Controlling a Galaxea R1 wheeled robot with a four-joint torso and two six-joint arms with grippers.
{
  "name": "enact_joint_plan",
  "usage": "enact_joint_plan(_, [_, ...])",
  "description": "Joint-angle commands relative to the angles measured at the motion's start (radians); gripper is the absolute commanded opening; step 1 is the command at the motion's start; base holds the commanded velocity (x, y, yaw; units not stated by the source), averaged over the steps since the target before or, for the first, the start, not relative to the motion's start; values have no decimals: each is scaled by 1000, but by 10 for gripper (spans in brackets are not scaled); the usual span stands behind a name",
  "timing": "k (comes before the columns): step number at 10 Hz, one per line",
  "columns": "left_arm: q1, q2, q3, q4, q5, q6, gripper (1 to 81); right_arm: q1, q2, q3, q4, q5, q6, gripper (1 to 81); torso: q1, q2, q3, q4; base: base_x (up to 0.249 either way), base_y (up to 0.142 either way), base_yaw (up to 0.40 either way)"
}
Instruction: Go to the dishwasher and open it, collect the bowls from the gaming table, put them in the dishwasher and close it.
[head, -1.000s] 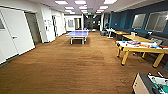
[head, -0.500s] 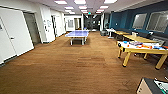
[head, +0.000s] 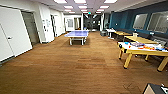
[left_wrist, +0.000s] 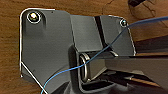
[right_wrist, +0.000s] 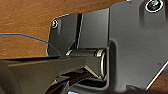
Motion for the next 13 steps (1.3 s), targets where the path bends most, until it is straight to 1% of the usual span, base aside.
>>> enact_joint_plan(1, [-39,-7,9,10,53,9,811,36,-3,12,0,-41,-3,811,0,0,0,0,207,0,0])
enact_joint_plan(13, [-39,-2,9,10,53,9,811,42,-1,-9,5,-41,-3,811,0,0,0,0,225,0,0])
